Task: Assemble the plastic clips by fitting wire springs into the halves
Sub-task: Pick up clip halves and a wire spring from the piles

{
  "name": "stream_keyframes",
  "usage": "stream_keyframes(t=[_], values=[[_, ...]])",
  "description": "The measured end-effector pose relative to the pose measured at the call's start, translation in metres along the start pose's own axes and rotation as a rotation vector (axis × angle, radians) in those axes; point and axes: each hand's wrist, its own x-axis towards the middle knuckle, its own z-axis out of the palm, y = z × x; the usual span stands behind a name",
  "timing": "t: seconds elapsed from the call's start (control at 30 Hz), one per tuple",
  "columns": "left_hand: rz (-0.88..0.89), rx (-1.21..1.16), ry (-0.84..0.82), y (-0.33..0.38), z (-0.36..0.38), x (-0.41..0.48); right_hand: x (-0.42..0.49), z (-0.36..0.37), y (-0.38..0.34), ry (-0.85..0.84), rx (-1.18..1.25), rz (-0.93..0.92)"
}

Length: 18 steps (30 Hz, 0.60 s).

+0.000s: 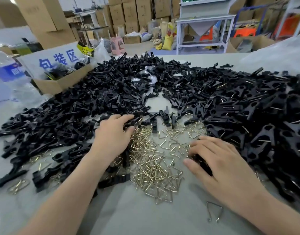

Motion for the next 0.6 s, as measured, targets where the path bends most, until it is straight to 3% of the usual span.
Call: stream_keyframes(t=[0.27, 0.43, 0.6], values=[[0.098, -0.128, 0.124, -0.0008, 0.0026, 0.0003, 0.0011, 0.0026, 0.0007, -0.023, -0.005, 0.001], [0.116, -0.045, 0.015, -0.0026, 0.0051, 0.0012, 0.0006, 0.0027, 0.0013, -0.021, 0.004, -0.003], [0.121, -0.057, 0.006, -0.0071, 0.0019, 0.0027, 0.0005, 0.0027, 0.0024, -0.022, 0.024, -0.002]])
